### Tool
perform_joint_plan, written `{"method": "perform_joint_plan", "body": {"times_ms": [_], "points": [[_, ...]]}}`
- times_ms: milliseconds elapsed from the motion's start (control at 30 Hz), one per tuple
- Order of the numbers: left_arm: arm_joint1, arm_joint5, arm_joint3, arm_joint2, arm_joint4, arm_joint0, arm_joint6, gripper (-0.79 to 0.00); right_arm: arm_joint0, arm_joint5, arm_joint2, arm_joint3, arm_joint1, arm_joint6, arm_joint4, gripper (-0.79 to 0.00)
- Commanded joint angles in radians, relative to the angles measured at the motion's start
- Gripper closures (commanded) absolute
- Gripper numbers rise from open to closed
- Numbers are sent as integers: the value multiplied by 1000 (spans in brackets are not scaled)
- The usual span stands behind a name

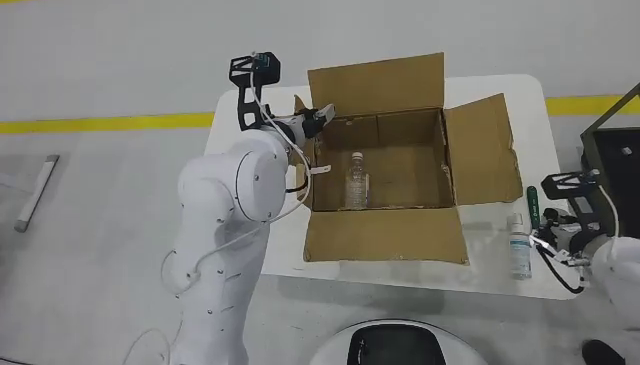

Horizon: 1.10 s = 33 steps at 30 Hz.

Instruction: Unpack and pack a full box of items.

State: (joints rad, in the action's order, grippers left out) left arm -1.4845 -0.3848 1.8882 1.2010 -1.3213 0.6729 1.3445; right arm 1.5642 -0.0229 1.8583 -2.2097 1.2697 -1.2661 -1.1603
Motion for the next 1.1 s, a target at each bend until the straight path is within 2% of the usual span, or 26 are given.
{"method": "perform_joint_plan", "body": {"times_ms": [0,400,600,767,833,867,900,967,1067], "points": [[0,0,0,0,0,0,0,-785,-1,0,2,-4,0,-1,2,0],[0,0,0,0,0,0,0,-785,3,-12,-2,33,-3,-21,2,0],[0,0,0,0,0,0,0,-785,-90,101,-17,83,-12,-267,5,0],[0,0,0,0,0,0,0,-785,-125,120,-59,153,-28,-270,19,0],[0,0,0,0,0,0,0,-785,-138,131,-69,179,-37,-270,16,-83],[0,0,0,0,0,0,0,-785,-144,136,-77,192,-42,-270,20,-145],[0,0,0,0,0,0,0,-785,-149,140,-83,203,-46,-270,22,-240],[0,0,0,0,0,0,0,-785,-156,144,-95,214,-56,-270,21,-329],[0,0,0,0,0,0,0,-785,-160,157,-108,216,-70,-270,24,-351]]}}
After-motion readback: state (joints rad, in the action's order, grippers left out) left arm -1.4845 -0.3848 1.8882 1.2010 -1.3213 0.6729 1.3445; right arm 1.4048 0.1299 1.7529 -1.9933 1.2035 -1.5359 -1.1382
